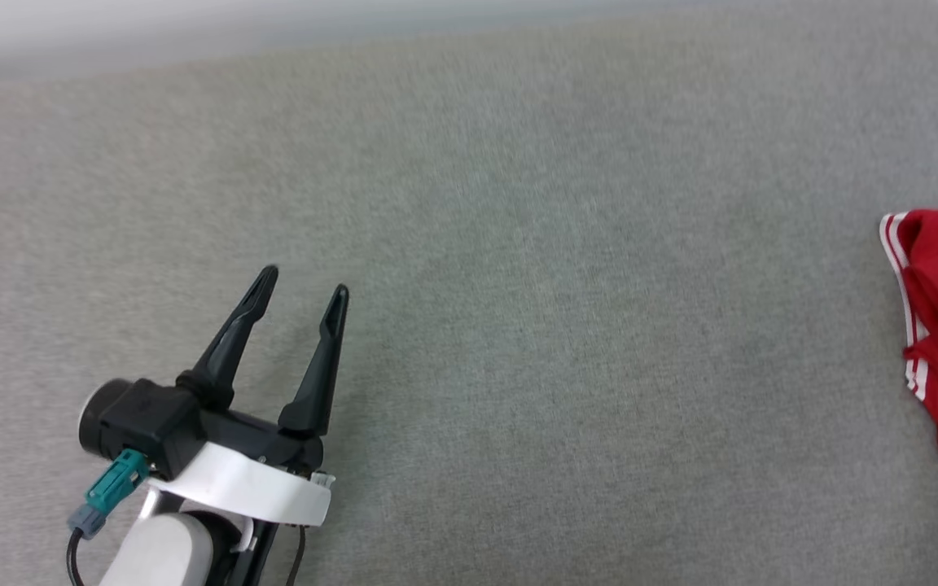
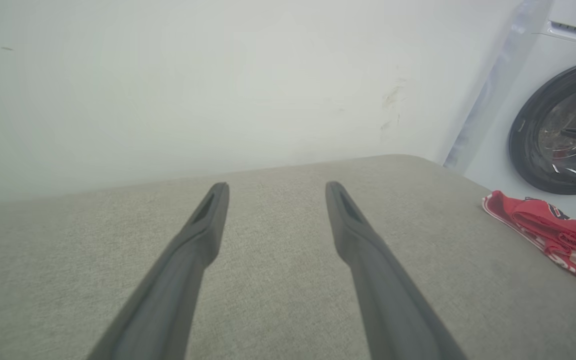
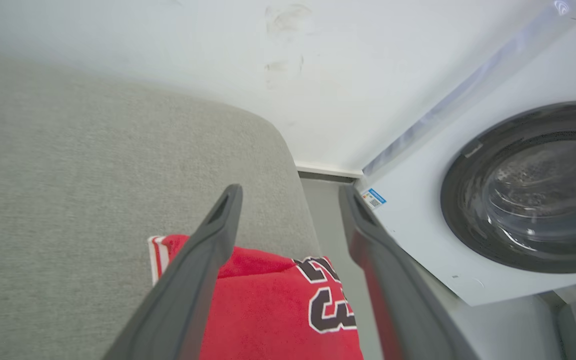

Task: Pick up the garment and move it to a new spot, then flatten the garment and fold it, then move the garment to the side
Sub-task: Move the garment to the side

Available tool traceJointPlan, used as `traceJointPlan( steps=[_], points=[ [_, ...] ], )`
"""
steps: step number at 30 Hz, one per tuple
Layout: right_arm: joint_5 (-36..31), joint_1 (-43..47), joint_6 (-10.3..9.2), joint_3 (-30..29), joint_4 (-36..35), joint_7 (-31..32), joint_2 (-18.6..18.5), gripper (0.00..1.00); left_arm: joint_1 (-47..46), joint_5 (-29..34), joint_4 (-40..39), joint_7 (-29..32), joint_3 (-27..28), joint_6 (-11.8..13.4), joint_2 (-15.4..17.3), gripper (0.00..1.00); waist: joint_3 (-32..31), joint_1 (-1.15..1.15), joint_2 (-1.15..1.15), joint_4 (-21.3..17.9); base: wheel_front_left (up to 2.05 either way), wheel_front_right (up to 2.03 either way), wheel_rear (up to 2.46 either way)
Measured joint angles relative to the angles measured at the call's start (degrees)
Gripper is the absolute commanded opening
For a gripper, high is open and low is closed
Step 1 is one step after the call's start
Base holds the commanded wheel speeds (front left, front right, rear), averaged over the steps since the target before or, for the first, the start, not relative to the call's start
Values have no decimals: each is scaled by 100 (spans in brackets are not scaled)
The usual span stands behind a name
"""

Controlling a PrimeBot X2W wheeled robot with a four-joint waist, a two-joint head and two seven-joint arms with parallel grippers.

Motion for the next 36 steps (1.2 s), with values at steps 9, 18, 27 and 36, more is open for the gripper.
traceJointPlan(
  steps=[9,18,27,36],
  points=[
    [608,922,-1,397,-1318,-261,818,100,376,-180,514,-99,114,152,-126,100,-782,0,0,277,0,0,0],
    [833,1890,-1,506,-1824,-780,1459,100,636,-283,839,-207,207,189,-282,100,-1282,0,0,581,0,0,0],
    [828,2620,-2,579,-1918,-1285,1950,100,899,-286,1135,-255,409,92,-483,100,-1592,0,0,830,0,0,0],
    [845,2928,-2,812,-1361,-1866,2130,100,1020,-1,1308,-264,734,-108,-714,100,-1703,0,0,945,0,0,0]
  ],
)
